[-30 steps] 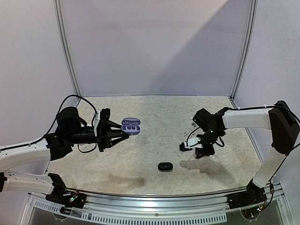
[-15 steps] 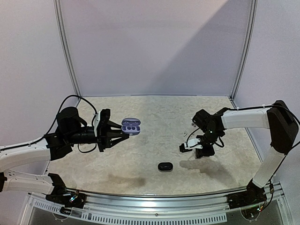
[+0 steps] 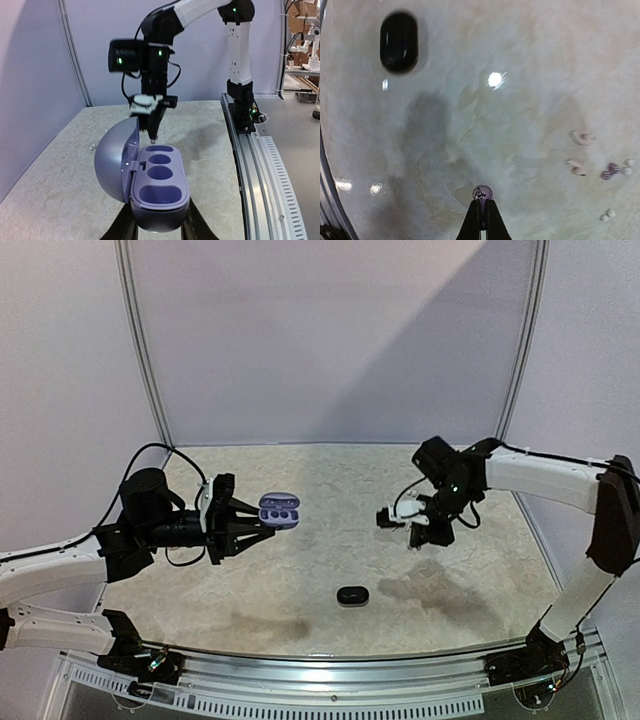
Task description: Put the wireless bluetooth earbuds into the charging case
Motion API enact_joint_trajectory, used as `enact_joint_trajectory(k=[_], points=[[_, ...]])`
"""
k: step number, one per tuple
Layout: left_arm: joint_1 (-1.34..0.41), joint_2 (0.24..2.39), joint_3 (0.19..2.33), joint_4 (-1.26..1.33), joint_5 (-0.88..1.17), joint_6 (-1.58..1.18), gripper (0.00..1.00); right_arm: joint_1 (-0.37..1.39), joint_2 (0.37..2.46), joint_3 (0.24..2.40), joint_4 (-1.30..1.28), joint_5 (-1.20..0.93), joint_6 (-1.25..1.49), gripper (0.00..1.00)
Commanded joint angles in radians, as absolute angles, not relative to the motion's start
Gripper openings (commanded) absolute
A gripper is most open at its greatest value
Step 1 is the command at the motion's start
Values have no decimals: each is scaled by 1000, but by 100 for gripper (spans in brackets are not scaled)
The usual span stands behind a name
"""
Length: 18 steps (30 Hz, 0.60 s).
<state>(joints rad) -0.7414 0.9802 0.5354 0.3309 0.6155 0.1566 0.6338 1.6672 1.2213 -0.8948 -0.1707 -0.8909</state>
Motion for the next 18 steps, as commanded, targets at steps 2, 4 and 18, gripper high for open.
enact_joint_trajectory(k=[2,4,18], points=[[-751,988,552,341,647,189,0,688,1471,1428,-896,-293,-707,0],[-754,996,556,347,657,194,0,748,1428,1474,-857,-332,-661,0],[-777,1031,581,369,668,230,0,1125,1513,1663,-695,-340,-572,0]])
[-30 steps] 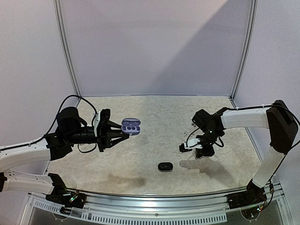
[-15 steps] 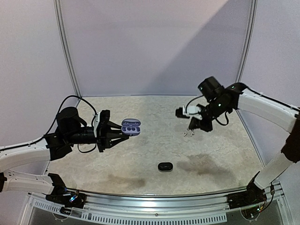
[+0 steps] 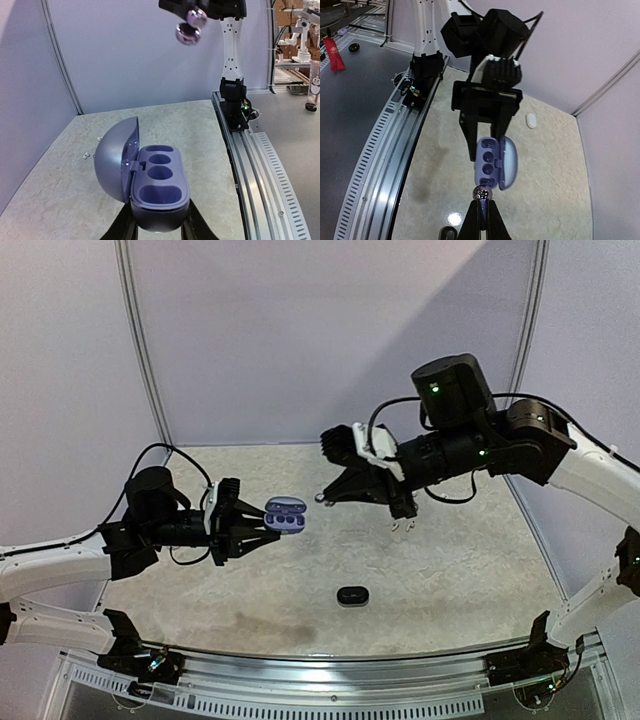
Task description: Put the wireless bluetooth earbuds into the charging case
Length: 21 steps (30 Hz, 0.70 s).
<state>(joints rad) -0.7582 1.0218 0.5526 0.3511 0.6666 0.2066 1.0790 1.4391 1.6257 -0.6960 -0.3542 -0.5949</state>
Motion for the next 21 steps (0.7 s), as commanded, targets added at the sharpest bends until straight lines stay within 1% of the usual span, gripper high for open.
enact_joint_trajectory(k=[1,7,21], points=[[-778,1032,583,367,666,233,0,1129,1524,1669,-690,-335,-573,0],[-784,1032,586,363,658,246,0,1137,1581,1683,-652,-319,-550,0],[-790,1025,586,349,629,268,0,1140,1674,1730,-720,-213,-568,0]])
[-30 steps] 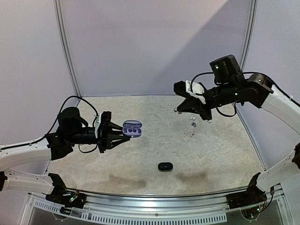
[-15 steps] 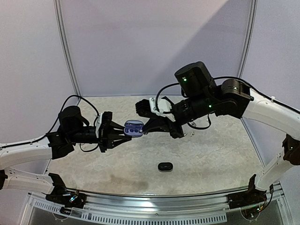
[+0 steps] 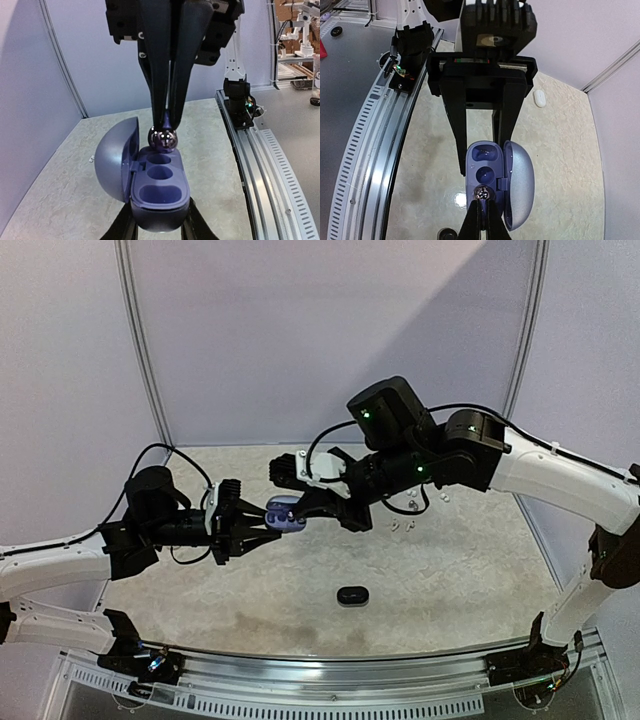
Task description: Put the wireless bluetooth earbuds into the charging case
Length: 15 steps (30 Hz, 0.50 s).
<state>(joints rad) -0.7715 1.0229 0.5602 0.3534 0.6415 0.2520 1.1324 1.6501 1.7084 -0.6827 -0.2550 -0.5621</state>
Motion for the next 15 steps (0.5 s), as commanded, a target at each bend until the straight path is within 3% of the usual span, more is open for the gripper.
enact_joint_trajectory(k=[1,15], points=[[-790,1025,586,348,629,269,0,1140,1677,1731,-726,-205,-570,0],[-792,1023,578,359,630,276,0,1144,1712,1752,-746,-156,-580,3]])
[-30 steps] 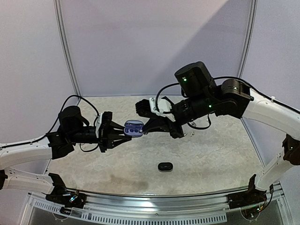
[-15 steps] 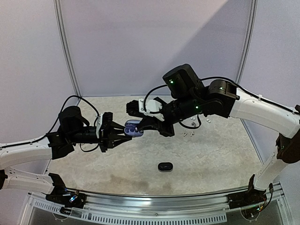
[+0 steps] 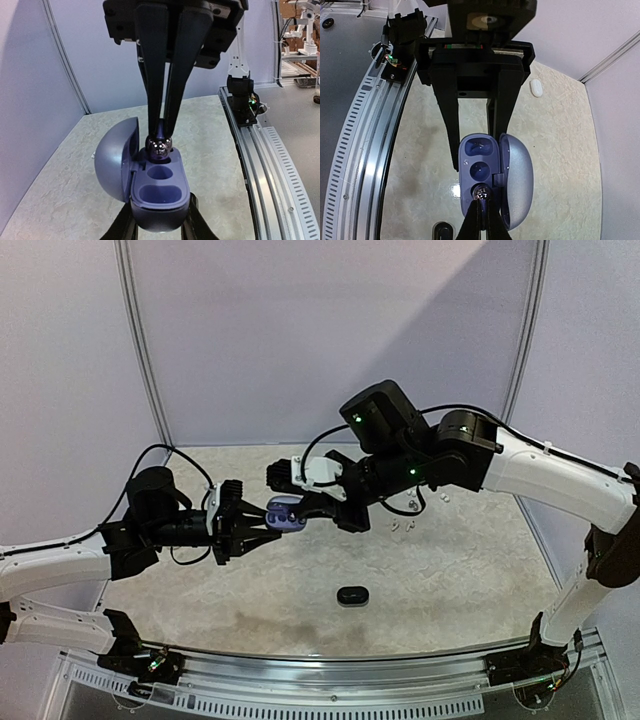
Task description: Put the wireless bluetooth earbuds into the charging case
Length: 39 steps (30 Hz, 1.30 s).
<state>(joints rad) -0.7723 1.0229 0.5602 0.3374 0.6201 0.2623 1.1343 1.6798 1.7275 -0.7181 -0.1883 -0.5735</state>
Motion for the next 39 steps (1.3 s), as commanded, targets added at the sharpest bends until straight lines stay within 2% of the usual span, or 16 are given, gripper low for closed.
enact_joint_trajectory(k=[1,4,5,14,22,26,30,33,35,39], points=[[-792,1023,578,359,630,276,0,1146,1717,1753,-744,-147,-581,7],[-792,1022,578,360,630,273,0,1148,1721,1753,-745,-131,-582,22],[-792,1020,578,360,630,272,0,1148,1722,1753,-747,-126,-583,24],[-792,1020,569,356,611,211,0,1149,1668,1751,-711,-146,-558,30],[-787,1026,563,352,565,93,0,1148,1483,1681,-548,-260,-502,38],[-786,1022,555,363,554,52,0,1126,1375,1609,-415,-212,-437,43],[-784,1021,549,370,551,30,0,1013,1335,1607,-421,-61,-320,45],[-784,1018,548,370,550,28,0,851,1364,1616,-491,-26,-196,47],[-785,1015,549,369,548,30,0,744,1410,1624,-552,31,-109,47],[-785,1003,552,352,542,39,0,556,1579,1660,-680,-33,-26,42]])
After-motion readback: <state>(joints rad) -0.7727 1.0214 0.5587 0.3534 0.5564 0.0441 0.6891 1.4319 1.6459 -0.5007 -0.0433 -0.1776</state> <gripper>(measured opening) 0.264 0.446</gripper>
